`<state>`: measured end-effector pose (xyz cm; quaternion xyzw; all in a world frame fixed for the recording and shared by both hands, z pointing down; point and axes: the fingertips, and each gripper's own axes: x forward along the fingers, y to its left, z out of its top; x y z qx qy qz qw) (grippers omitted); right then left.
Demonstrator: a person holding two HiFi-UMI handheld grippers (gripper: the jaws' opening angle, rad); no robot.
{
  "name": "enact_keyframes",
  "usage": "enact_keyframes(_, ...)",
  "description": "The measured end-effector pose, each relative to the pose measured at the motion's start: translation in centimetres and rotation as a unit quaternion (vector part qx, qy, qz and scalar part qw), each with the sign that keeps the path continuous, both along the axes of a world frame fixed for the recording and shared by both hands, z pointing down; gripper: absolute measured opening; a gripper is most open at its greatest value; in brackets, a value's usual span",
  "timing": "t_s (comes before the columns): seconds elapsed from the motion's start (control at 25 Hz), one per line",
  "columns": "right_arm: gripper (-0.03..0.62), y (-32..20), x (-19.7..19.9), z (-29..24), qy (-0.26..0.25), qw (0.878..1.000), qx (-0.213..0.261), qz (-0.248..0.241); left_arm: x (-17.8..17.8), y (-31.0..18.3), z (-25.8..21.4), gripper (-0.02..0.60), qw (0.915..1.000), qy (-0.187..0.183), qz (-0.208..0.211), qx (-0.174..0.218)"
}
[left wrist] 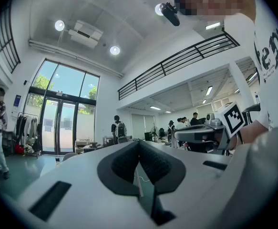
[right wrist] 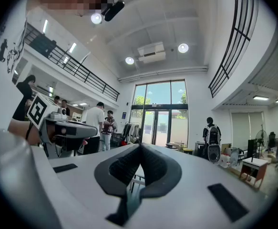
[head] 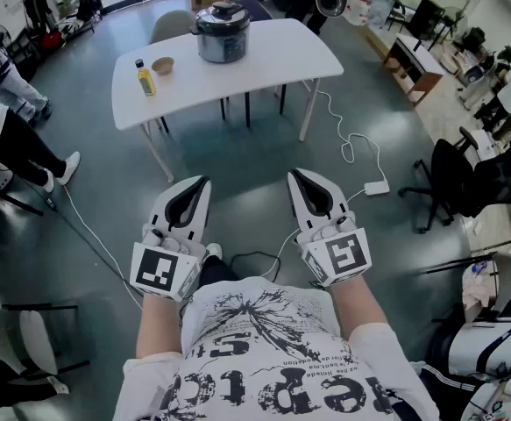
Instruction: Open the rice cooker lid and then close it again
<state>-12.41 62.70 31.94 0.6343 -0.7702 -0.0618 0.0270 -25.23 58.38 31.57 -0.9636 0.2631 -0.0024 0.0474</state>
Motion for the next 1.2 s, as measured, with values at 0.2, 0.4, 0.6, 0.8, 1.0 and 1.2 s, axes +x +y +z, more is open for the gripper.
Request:
enact_keyframes(0.2, 0.009, 0.4, -0.1, 0.4, -0.003, 1.0, -0.003, 0.002, -0.1, 0.6, 0.3, 0.014, 1.0, 0.0, 0.003, 0.001)
enact_keyframes(0.4, 0.009, 0.5, 0.5, 0.8, -0.01, 1.0, -0.01, 0.004, 0.3, 0.9, 0.3, 0.014, 1.0, 0.0, 0.006, -0.004)
enact_keyframes(0.6, 0.028, -0.3, 1.8, 1.8, -0.02, 0.999, -0.029, 0.011, 1.1, 0.6, 0.9, 0.014, 0.9999, -0.003, 0.007, -0.008)
enact_keyframes(0.8, 0.543, -3.1, 2.9, 1.6, -0.044, 0.999, -0.019, 0.007, 1.5, -1.4, 1.3, 0.014, 0.9999, -0.009, 0.005, -0.011)
enact_keyframes(1.0, 0.557, -8.7, 4.0, 2.4, -0.044, 0.999, -0.023, 0.006, 2.4, -7.2, 2.1, 0.014, 0.9999, -0.007, 0.001, -0.012)
enact_keyframes(1.2, 0.557, -18.4, 4.5, 3.1, -0.04, 0.998, -0.037, 0.003, 3.7, -17.0, 2.7, 0.014, 0.9998, -0.003, 0.01, -0.019)
